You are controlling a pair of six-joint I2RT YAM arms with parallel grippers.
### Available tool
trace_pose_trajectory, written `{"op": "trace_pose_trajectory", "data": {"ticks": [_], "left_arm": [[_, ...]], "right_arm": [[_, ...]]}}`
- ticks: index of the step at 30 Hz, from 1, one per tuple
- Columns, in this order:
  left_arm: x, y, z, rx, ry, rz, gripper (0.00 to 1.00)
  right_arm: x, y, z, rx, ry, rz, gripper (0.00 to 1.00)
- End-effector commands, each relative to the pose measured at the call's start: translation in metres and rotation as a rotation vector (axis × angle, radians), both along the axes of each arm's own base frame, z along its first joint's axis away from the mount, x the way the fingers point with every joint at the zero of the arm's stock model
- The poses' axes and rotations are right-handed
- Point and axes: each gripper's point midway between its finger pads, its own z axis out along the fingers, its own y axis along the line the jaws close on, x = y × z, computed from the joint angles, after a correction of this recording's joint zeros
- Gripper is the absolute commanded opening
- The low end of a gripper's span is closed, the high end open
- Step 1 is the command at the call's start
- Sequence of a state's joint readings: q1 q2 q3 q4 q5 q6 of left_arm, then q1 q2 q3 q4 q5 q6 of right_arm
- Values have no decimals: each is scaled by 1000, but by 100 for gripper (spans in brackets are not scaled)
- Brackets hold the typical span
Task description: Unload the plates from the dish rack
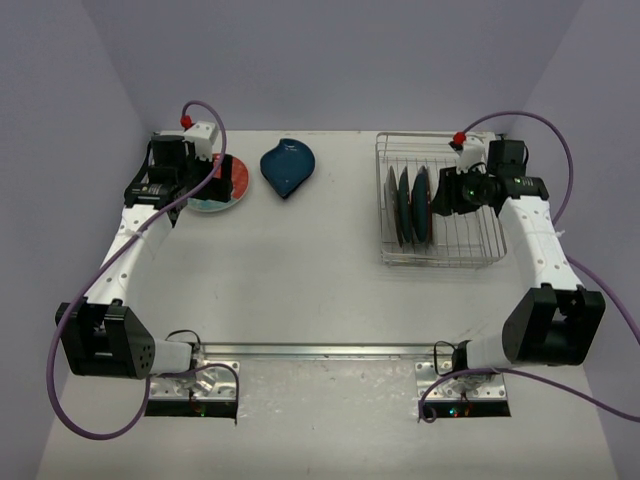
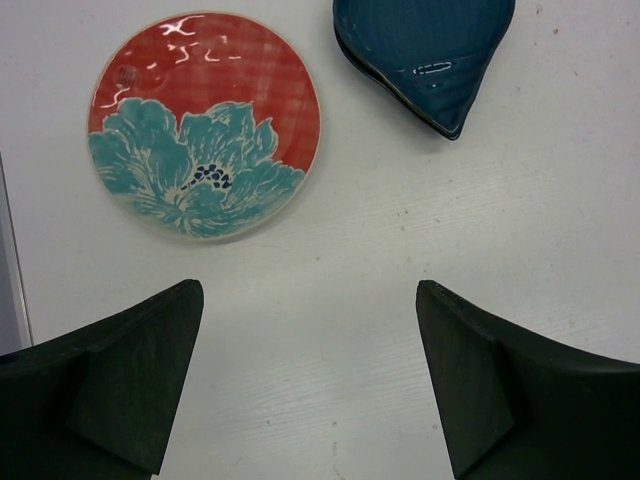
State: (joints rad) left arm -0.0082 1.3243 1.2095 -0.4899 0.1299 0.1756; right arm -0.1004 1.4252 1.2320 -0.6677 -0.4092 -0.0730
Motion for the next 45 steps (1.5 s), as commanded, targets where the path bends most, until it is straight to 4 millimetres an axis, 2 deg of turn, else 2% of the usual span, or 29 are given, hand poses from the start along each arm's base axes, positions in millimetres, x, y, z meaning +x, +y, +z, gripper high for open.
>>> {"op": "trace_pose_trajectory", "data": {"ticks": [1,17,27,32,36,37,39,43,45], "left_arm": [[9,-3,17,-13,-59,8,86],[8,-2,11,-10,-40,15,86],[11,-3,7,-16,-25,14,86],[12,-4,8,-27,-23,19,89],[12,-3,3,-24,1,23,92],[12,-2,0,-23,14,32,96],[13,0,1,-20,18,50,99],[15,2,-2,-23,33,66,100],[16,1,0,-30,31,69,100]], "right_arm": [[27,-13,5,-96,-58,-78,47],[39,-9,-27,-72,50,-148,46],[35,-11,-44,-79,85,-120,33],[34,-1,-20,-32,66,-82,19],[38,4,8,12,30,-72,8],[38,5,14,25,24,-77,6],[38,2,22,49,22,-97,1],[31,2,40,129,24,-105,0],[31,0,58,185,5,-110,0]]}}
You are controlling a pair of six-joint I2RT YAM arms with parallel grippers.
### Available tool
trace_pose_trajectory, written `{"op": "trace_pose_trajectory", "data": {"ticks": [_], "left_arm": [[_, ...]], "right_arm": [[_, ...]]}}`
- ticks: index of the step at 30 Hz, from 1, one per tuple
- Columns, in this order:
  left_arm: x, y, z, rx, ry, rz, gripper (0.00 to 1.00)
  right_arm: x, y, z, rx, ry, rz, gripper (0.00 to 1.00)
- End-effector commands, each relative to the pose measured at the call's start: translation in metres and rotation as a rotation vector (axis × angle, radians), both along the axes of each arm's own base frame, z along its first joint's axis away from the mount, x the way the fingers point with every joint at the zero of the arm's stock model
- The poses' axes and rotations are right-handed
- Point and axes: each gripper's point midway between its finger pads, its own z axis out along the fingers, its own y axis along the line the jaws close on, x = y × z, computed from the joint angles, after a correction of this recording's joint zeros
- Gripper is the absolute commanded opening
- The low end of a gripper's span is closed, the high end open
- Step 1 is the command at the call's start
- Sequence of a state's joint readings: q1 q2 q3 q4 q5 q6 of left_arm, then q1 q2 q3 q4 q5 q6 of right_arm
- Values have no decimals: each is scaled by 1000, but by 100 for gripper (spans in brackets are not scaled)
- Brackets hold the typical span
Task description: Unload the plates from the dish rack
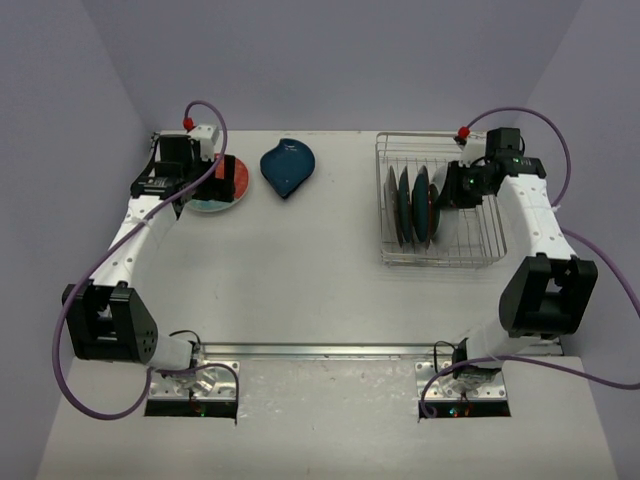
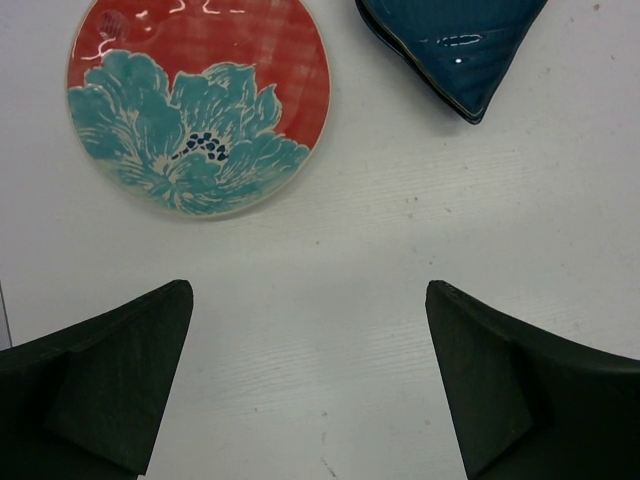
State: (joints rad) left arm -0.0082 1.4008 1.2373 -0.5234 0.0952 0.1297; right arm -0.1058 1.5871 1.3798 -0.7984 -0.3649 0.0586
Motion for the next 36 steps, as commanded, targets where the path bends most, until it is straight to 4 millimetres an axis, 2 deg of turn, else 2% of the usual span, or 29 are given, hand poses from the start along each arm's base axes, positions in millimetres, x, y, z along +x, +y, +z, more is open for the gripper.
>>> {"op": "trace_pose_trajectory", "data": {"ticks": [1,8,9,11,15,16,19,20,22,24,27,28,30,31,32,33,35,36], "left_arm": [[10,-3,23,-17,-57,18,100],[15,-8,33,-56,-46,21,100],[16,-11,38,-71,-48,15,100],[15,-17,45,-106,-50,-4,100],[12,-42,65,-228,-74,-102,100],[10,-49,70,-273,-77,-113,100],[2,-70,92,-381,-117,-189,98],[-2,-76,99,-418,-124,-209,97],[-7,-85,109,-469,-123,-245,97],[-13,-92,118,-510,-117,-279,98],[-24,-97,132,-583,-97,-324,99],[-29,-99,137,-606,-86,-345,100],[-40,-102,145,-649,-59,-390,100],[-44,-104,147,-662,-47,-406,100],[-48,-105,149,-674,-36,-421,100],[-57,-110,149,-691,-12,-462,100],[-68,-115,147,-723,27,-508,100],[-77,-120,146,-752,54,-556,100]], "right_arm": [[20,7,85,148,-208,4,0],[20,-12,146,187,-328,2,0],[19,-14,163,150,-389,42,0],[14,-13,182,96,-477,115,0],[6,-3,219,-38,-678,277,0],[9,-5,221,-71,-708,301,0],[-1,29,254,-278,-925,499,0],[3,34,257,-378,-1000,561,0],[-3,61,272,-513,-1145,678,0],[-16,101,286,-596,-1288,815,0],[-36,147,288,-759,-1492,1021,0],[-47,162,283,-824,-1575,1098,0],[-71,189,259,-942,-1706,1268,0],[-73,190,253,-991,-1733,1297,0],[-81,199,245,-1011,-1776,1341,0],[-93,215,229,-1033,-1831,1425,0],[-108,226,214,-1041,-1875,1492,0],[-117,237,200,-1023,-1912,1527,0]]}}
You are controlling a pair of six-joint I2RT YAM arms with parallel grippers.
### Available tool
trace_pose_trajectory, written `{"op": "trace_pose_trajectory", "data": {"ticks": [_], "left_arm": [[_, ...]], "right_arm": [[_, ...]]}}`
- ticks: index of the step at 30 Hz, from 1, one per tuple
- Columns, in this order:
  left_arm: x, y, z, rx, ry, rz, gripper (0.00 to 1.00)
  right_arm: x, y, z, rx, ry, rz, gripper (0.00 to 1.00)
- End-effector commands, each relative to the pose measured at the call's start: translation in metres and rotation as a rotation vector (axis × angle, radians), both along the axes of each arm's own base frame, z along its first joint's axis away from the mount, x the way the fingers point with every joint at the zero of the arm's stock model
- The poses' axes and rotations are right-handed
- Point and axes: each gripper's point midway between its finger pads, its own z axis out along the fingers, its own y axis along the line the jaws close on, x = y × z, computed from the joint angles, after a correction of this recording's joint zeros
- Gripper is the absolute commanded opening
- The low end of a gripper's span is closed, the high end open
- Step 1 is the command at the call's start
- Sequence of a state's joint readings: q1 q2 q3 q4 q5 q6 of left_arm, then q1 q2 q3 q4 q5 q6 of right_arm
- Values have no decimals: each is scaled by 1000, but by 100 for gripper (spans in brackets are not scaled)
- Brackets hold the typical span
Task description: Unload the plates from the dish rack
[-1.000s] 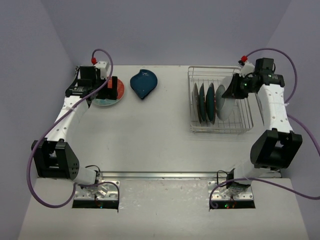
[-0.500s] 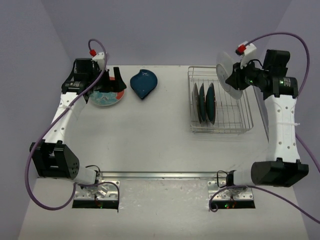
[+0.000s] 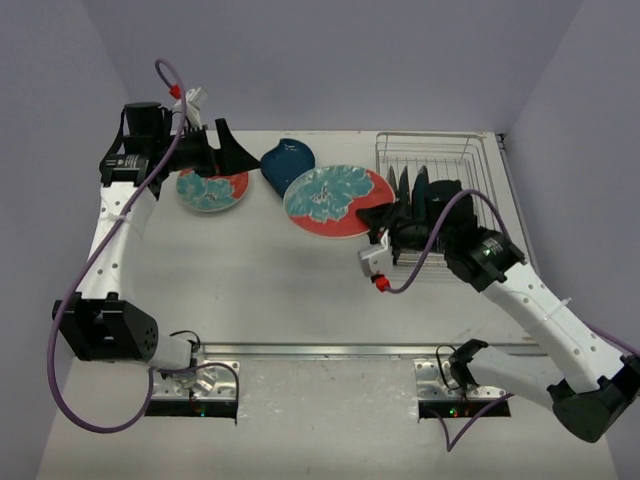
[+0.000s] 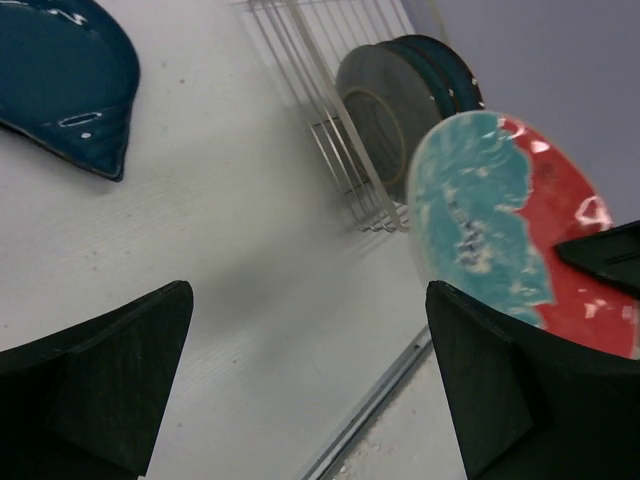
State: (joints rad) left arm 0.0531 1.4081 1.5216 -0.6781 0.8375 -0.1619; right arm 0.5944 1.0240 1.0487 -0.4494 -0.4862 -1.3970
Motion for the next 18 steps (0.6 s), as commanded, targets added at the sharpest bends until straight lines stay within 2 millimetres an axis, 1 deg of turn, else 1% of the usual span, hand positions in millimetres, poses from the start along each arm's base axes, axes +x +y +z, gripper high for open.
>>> {"op": "trace_pose_trajectory", "data": {"ticks": [1,3,5,6,7,9,11,13,18], "left_arm": [[-46,-24,15,-118,52,-207,100],[-58,-31,3,-128,92,-255,98],[-66,-36,-11,-107,115,-287,97],[-69,-36,-22,-107,155,-288,96],[-72,-37,-29,-105,172,-297,95],[-87,-45,-52,-92,248,-358,92],[-95,-43,-69,-71,295,-388,88],[-98,-42,-76,-59,302,-407,84],[-99,-44,-76,-77,300,-429,70]], "right_arm": [[-16,31,62,28,-532,187,0],[-29,47,56,49,-560,242,0],[-34,60,56,56,-576,255,0],[-35,64,56,58,-577,257,0],[-36,67,56,59,-576,257,0],[-38,74,52,61,-576,263,0],[-43,78,54,77,-592,275,0],[-46,82,52,80,-591,286,0],[-49,88,54,95,-605,289,0]]}}
